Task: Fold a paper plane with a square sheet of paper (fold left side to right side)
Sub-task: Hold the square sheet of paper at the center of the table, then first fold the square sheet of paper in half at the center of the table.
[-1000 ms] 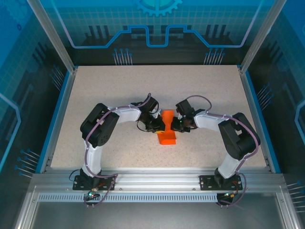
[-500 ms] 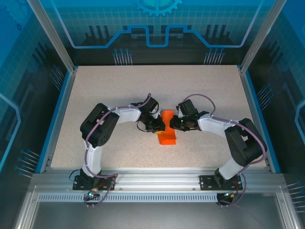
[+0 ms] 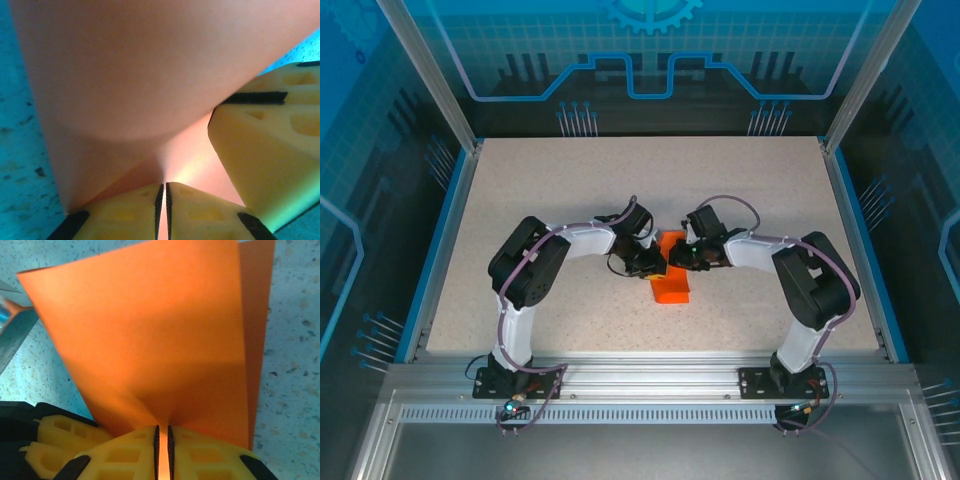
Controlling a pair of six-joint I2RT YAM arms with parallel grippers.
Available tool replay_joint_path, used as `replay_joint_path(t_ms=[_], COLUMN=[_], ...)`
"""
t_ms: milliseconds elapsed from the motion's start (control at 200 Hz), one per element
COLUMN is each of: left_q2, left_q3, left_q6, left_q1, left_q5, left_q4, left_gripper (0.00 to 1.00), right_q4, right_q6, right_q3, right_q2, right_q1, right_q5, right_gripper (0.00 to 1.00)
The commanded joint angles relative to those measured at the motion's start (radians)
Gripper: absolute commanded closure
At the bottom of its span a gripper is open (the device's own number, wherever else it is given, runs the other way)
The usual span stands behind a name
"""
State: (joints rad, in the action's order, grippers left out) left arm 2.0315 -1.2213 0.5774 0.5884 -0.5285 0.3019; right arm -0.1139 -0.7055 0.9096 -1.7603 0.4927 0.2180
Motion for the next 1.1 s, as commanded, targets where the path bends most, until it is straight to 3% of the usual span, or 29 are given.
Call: replay_joint_path(t_ms=[0, 385, 1095], left_q2=[0.023, -0.031, -0.195], left_q3=[0.025, 0.078, 0.298], left_q6=[-0.009, -0.031, 0.008], left_q1=[0.019, 0.033, 0.079], left_q5=[0.036, 0.038, -0.001], left_q4=[0.058, 0.057, -0.054], left_gripper=[0.85, 0.84, 0.81], right_q4=[-0.053, -0.152, -0.173], right_q6=[-0.016, -0.048, -0.051], right_q3=[0.035, 0.018, 0.009], right_q2=[-0.049, -0.074, -0.08], right_q1=[0.009, 0.009, 0.003], right_q5=[-0.016, -0.07, -0.086], right_gripper=[0.85, 0.86, 0.86])
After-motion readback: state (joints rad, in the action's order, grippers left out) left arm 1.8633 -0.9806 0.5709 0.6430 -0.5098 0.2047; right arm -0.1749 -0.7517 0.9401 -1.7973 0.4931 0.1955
